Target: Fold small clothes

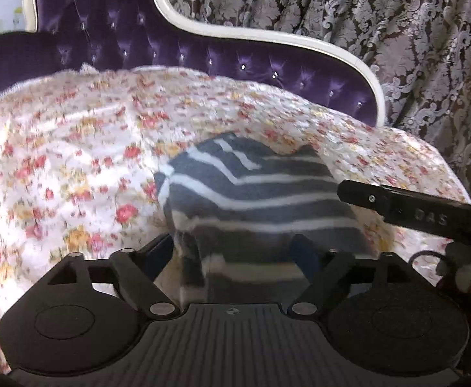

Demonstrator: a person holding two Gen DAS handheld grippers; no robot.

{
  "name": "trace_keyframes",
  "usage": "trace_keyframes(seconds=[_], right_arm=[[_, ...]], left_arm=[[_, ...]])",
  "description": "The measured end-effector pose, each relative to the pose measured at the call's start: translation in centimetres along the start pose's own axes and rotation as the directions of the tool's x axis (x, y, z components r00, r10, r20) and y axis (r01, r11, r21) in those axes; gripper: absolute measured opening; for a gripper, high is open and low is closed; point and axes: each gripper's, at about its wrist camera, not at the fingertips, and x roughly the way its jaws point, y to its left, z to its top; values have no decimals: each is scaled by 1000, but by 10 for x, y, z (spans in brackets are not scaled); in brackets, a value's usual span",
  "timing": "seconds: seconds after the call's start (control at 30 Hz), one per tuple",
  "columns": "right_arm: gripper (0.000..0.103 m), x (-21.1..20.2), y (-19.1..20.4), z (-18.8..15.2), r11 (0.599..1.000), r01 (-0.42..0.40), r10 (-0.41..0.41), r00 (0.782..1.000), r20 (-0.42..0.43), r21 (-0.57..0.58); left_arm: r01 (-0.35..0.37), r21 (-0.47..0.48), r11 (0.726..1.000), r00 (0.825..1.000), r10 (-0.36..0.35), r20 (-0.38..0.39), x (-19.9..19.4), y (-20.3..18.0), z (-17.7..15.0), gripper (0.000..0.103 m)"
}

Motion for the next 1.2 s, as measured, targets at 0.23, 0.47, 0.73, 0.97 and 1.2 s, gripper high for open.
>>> trace_keyframes(seconds=[0.23, 0.47, 0.73, 0.97, 1.2], right_arm=[[103, -28, 7, -13, 999, -13, 13, 1000, 2, 35], [103, -51, 20, -19, 1000, 8, -8, 1000, -14, 15], [103, -70, 21, -28, 996, 72, -70, 997, -30, 60], [103, -82, 24, -34, 996, 71, -69, 997, -43, 45], [103, -86, 30, -34, 996, 90, -88, 994, -62, 29]], left_arm=[[-68, 18, 998, 998, 68, 9, -23, -5, -8, 103], [-118, 3, 993, 992, 117, 44, -47, -8, -8, 103], [-115, -6, 993, 993, 115, 14, -57, -14, -14, 102], [-129, 7, 992, 992, 129, -3, -64, -24, -18, 102], [-244, 65, 968, 970, 244, 11, -72, -41, -16, 102]])
